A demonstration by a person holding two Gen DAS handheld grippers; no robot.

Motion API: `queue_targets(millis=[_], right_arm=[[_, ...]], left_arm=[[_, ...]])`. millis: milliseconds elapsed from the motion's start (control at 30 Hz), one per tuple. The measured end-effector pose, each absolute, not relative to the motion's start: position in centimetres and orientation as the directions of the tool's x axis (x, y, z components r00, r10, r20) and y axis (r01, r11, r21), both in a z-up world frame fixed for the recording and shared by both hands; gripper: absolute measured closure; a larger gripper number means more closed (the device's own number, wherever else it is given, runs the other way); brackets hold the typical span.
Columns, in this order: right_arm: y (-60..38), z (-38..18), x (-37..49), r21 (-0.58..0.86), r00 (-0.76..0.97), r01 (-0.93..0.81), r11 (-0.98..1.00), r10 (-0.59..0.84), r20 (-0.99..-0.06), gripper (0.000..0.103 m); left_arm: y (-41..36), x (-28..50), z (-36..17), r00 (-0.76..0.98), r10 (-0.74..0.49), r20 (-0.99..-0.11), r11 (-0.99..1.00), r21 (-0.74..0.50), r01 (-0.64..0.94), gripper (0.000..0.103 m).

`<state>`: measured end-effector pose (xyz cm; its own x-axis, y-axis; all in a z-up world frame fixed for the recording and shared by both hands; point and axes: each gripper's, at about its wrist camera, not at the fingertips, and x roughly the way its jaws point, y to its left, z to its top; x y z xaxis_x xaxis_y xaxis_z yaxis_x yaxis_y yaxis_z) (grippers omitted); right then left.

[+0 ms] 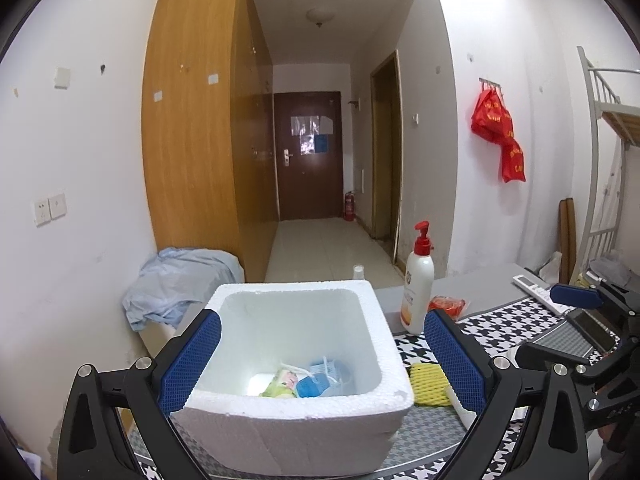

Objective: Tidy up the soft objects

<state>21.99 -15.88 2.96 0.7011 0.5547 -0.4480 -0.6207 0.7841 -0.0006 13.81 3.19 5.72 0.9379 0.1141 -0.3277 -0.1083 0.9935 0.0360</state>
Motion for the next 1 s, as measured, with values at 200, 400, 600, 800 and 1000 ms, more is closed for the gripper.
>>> queue_targets(millis=[200, 400, 600, 800, 1000], right_arm=[[-16.5, 3.2, 21.1, -0.005, 0.710, -0.618, 0.786, 0.556, -0.433, 0.001], [-17.5, 3.3, 20.5, -0.002, 0.722, -0.608, 0.794, 0.552, -0.418, 0.001], [-18.5, 3.3, 19.8, 0.005, 0.732, -0.598, 0.802, 0.548, -0.406, 0.001], [-19.3, 2.8, 19.3, 0.010, 0.730, -0.597, 0.802, 0.549, -0.407, 0.001], [-19.6, 2.3, 19.1, 0.013, 0.726, -0.597, 0.802, 0.547, -0.417, 0.001]], left_arm=[[2.1, 12.8, 5.8, 0.943, 0.115, -0.311, 0.993, 0.043, -0.107, 0.001], [1.7, 11.9, 5.8, 0.948, 0.112, -0.297, 0.994, 0.040, -0.104, 0.001], [1.0, 10.9, 5.8, 0.954, 0.091, -0.285, 0.996, 0.042, -0.082, 0.001], [0.1, 10.2, 5.0, 0.951, 0.070, -0.300, 0.997, 0.033, -0.063, 0.001], [-0.6, 9.8, 4.6, 0.948, 0.062, -0.313, 0.998, 0.036, -0.053, 0.001]])
